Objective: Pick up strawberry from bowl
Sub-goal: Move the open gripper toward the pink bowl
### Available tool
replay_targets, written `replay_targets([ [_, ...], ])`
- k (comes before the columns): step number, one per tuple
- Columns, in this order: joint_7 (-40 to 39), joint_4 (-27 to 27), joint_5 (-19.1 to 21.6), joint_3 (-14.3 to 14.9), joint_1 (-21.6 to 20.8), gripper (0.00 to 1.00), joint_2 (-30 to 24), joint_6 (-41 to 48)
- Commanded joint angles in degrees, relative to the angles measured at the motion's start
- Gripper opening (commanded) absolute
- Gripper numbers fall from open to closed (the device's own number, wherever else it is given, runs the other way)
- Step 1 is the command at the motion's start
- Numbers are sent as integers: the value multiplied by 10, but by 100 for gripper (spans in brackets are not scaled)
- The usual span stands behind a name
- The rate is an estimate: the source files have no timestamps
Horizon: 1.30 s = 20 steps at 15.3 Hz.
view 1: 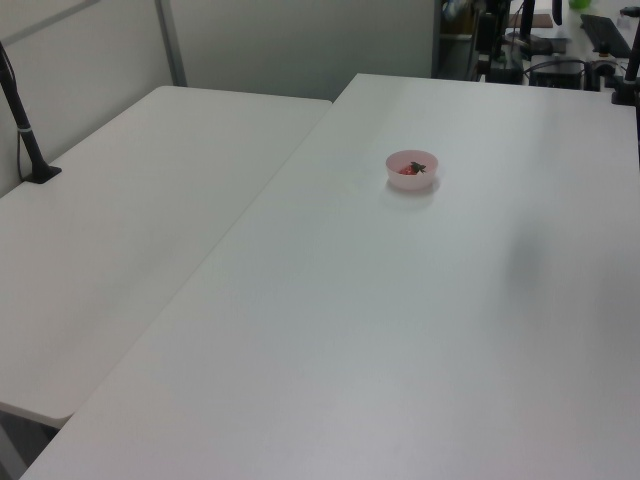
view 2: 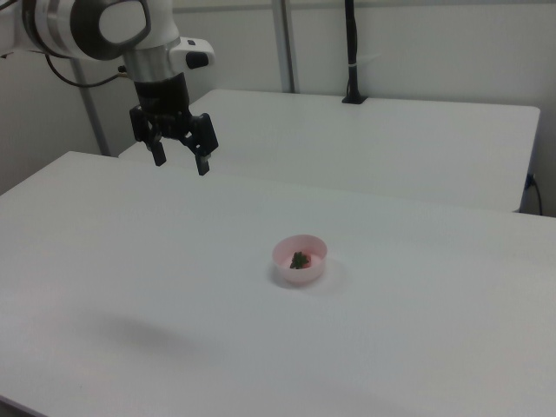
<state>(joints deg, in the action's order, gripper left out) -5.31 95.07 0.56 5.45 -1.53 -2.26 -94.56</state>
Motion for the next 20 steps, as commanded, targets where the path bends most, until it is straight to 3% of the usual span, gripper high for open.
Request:
replay_targets([
  [1,6,-8,-9,-3,2,100,2,16],
  [12,-24,-10,-9,4,18,100,5,13],
  [15,-124,-8,-6,4,42,100,24,-23],
  [20,-84,-12,-8,6,71,100,72,-128],
])
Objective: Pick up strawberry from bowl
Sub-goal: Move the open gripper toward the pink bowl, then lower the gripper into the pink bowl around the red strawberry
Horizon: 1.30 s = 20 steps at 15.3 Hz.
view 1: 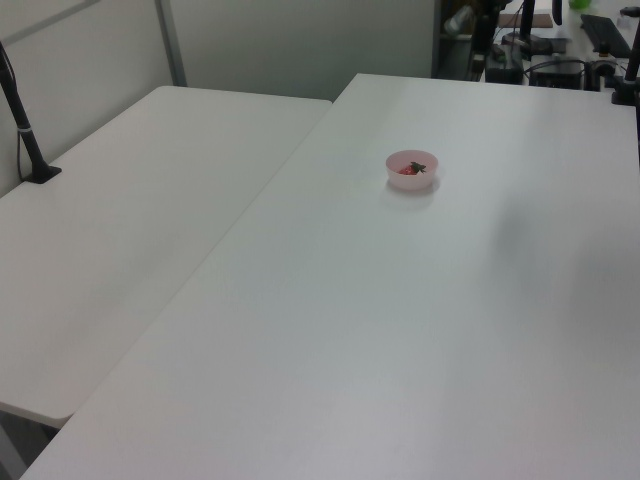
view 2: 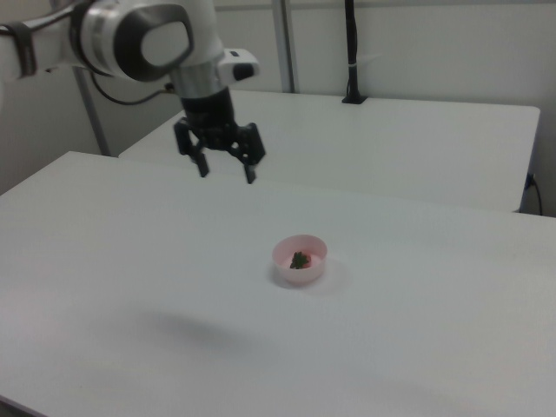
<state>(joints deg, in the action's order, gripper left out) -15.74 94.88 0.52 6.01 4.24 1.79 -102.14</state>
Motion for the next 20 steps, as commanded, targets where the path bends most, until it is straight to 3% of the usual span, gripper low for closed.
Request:
replay_targets([
  [1,35,-10,-9,1,15,100,45,-76],
  [5,156,-10,-15,1,12,100,120,-161],
  [8,249,-9,-41,1,12,99,167,-222],
  [9,258,-9,-41,1,13,95,179,-234],
  [11,260,-8,-39,0,16,74,198,-258],
  [13,270,-9,-41,0,16,62,221,-278],
  [17,298,-9,-41,-1,15,65,258,-309],
  [20,322,-10,-46,-2,14,74,279,-341],
])
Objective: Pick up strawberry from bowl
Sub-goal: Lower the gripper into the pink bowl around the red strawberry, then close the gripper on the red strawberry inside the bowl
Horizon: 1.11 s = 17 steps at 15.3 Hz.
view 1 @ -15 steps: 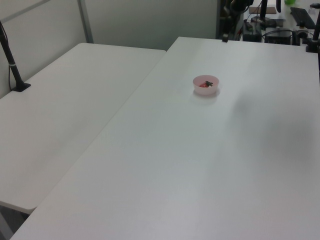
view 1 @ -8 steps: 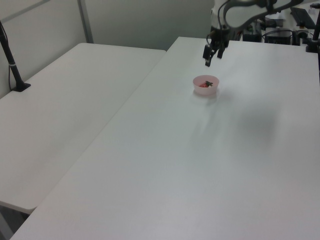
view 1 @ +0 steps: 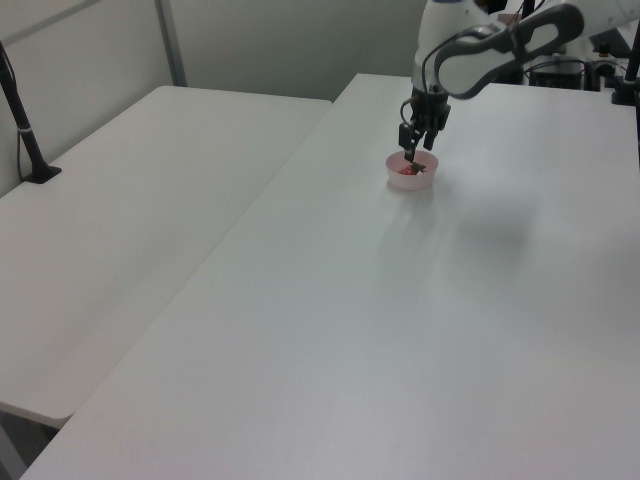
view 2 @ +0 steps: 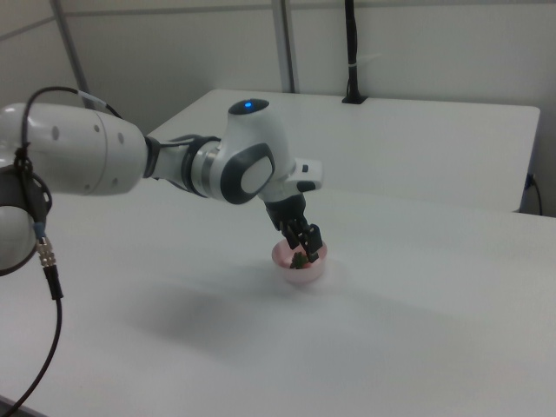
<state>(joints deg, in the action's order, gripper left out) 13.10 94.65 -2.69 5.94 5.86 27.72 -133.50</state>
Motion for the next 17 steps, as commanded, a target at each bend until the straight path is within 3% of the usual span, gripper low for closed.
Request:
replay_targets([
  [1,33,-8,-14,-2,-2,75,21,-27],
  [6,33,-3,-26,-4,-4,82,21,-27],
  [13,32,19,-58,-7,-9,82,20,-26],
  [15,32,22,-75,-8,-9,72,20,-26],
  [17,32,25,-81,-13,-9,56,21,-26],
])
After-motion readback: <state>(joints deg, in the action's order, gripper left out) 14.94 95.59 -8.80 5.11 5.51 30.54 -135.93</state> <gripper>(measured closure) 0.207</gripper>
